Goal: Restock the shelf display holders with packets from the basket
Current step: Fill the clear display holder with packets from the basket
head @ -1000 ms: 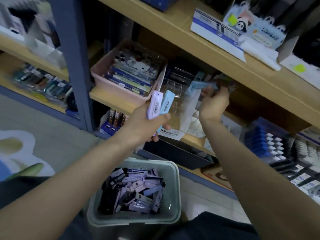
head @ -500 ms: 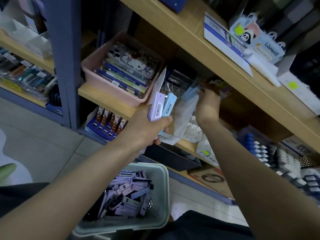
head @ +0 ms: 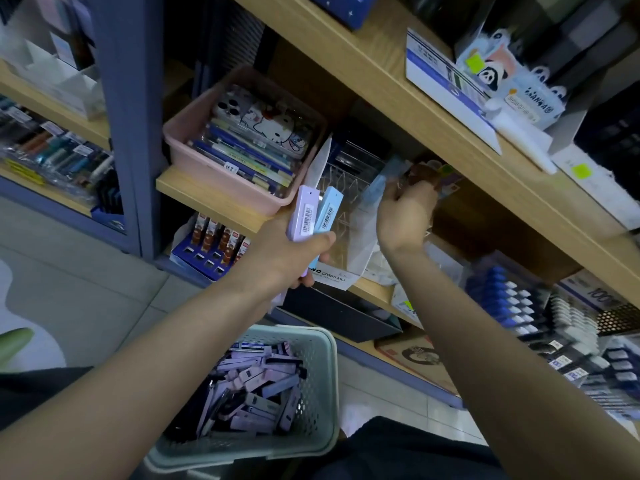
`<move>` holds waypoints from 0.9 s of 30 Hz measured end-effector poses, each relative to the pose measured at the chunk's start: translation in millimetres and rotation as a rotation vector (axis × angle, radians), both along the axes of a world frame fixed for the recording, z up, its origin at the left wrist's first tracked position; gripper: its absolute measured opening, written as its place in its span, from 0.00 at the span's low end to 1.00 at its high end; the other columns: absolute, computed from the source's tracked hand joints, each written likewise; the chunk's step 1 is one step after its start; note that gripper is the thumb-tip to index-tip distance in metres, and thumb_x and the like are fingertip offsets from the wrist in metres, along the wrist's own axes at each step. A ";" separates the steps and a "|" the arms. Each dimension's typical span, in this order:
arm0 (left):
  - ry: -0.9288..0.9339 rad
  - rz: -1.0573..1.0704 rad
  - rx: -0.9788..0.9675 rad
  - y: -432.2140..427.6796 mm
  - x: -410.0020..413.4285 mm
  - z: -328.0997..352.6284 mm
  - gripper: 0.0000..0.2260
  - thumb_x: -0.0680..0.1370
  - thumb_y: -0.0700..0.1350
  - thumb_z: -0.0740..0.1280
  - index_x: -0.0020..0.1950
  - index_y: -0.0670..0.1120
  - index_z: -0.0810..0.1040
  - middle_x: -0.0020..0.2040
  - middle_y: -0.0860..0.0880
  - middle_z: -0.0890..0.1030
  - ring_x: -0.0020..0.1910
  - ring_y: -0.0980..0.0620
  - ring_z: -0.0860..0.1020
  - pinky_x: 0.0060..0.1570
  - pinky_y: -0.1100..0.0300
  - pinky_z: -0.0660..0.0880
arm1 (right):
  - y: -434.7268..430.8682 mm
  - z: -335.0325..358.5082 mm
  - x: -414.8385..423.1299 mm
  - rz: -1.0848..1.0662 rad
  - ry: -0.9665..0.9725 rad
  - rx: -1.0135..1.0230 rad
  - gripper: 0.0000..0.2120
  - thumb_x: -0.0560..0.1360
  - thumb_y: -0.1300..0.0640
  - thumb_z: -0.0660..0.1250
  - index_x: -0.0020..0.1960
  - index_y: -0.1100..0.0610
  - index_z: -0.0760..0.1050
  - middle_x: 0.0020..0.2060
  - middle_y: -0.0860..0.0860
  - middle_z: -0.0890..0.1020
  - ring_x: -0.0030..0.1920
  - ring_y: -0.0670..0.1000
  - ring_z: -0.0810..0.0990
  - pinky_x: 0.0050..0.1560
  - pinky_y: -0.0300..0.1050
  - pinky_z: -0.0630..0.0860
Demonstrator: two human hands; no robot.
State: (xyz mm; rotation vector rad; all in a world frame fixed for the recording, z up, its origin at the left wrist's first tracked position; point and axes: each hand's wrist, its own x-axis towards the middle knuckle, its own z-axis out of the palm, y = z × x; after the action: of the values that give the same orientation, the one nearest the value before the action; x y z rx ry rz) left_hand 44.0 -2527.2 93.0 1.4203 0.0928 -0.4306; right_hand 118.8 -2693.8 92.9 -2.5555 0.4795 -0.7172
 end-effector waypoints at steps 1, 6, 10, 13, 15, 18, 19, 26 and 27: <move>0.001 -0.001 0.004 0.4 0.1 -0.6 0.10 0.78 0.47 0.65 0.59 0.49 0.74 0.37 0.52 0.79 0.20 0.60 0.70 0.21 0.69 0.66 | 7.7 2.5 -10.6 0.100 -0.051 0.059 0.12 0.80 0.56 0.59 0.58 0.63 0.70 0.53 0.56 0.75 0.51 0.50 0.75 0.50 0.43 0.71; 0.015 -0.037 0.036 1.8 -2.1 -2.5 0.04 0.76 0.47 0.67 0.50 0.51 0.75 0.37 0.51 0.80 0.20 0.59 0.70 0.21 0.68 0.66 | 37.8 20.4 -60.5 0.519 0.354 0.481 0.19 0.81 0.52 0.56 0.49 0.68 0.74 0.38 0.58 0.78 0.35 0.51 0.76 0.37 0.41 0.75; 0.010 -0.024 0.032 3.5 -6.7 -1.5 0.05 0.75 0.47 0.69 0.51 0.49 0.77 0.30 0.53 0.78 0.21 0.59 0.70 0.21 0.68 0.65 | 36.7 32.0 -71.8 0.505 0.327 0.779 0.13 0.80 0.57 0.60 0.44 0.66 0.75 0.31 0.51 0.80 0.30 0.44 0.79 0.33 0.33 0.75; 0.012 0.090 0.012 6.5 -7.7 2.5 0.04 0.75 0.46 0.70 0.47 0.49 0.79 0.20 0.56 0.73 0.18 0.61 0.68 0.19 0.70 0.65 | 27.4 34.8 -75.9 0.460 0.242 1.003 0.10 0.80 0.57 0.58 0.46 0.62 0.74 0.39 0.54 0.83 0.38 0.46 0.83 0.39 0.35 0.79; 0.003 0.163 -0.001 8.8 -7.6 5.3 0.02 0.74 0.45 0.70 0.44 0.49 0.78 0.21 0.55 0.73 0.18 0.61 0.67 0.19 0.70 0.65 | 22.3 35.0 -80.7 0.480 0.243 1.007 0.08 0.79 0.58 0.59 0.47 0.60 0.75 0.40 0.54 0.84 0.39 0.46 0.84 0.41 0.35 0.79; -0.011 0.245 0.012 13.6 -5.5 7.0 0.02 0.74 0.45 0.70 0.43 0.50 0.78 0.26 0.50 0.72 0.18 0.61 0.67 0.23 0.68 0.67 | 15.5 34.3 -85.6 0.500 0.348 0.860 0.04 0.77 0.59 0.63 0.46 0.58 0.76 0.40 0.54 0.83 0.39 0.44 0.83 0.41 0.36 0.79; -0.019 0.254 0.029 15.1 -4.1 7.0 0.02 0.74 0.46 0.70 0.43 0.49 0.78 0.26 0.50 0.72 0.18 0.61 0.67 0.24 0.67 0.68 | 12.3 33.8 -86.1 0.518 0.393 0.735 0.02 0.76 0.59 0.65 0.46 0.56 0.76 0.41 0.54 0.83 0.40 0.43 0.82 0.43 0.37 0.79; -0.135 0.146 0.078 12.7 -1.5 9.6 0.06 0.73 0.43 0.72 0.38 0.47 0.76 0.22 0.55 0.72 0.19 0.60 0.68 0.21 0.70 0.67 | 13.2 39.2 -83.3 0.710 0.401 0.285 0.06 0.74 0.59 0.69 0.47 0.48 0.77 0.39 0.44 0.81 0.41 0.41 0.79 0.46 0.33 0.75; -0.139 0.152 0.074 12.3 -1.4 9.2 0.06 0.72 0.43 0.72 0.38 0.48 0.77 0.23 0.55 0.73 0.19 0.60 0.68 0.22 0.70 0.67 | 13.7 38.5 -82.7 0.710 0.414 0.311 0.05 0.75 0.59 0.68 0.46 0.49 0.77 0.38 0.44 0.80 0.40 0.41 0.79 0.45 0.34 0.76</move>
State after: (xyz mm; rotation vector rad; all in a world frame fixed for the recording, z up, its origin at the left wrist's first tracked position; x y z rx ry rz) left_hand 42.6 -2514.9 102.2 1.5004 0.1041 -0.2037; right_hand 36.1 -2680.1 131.5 -2.3215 -0.1973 0.1326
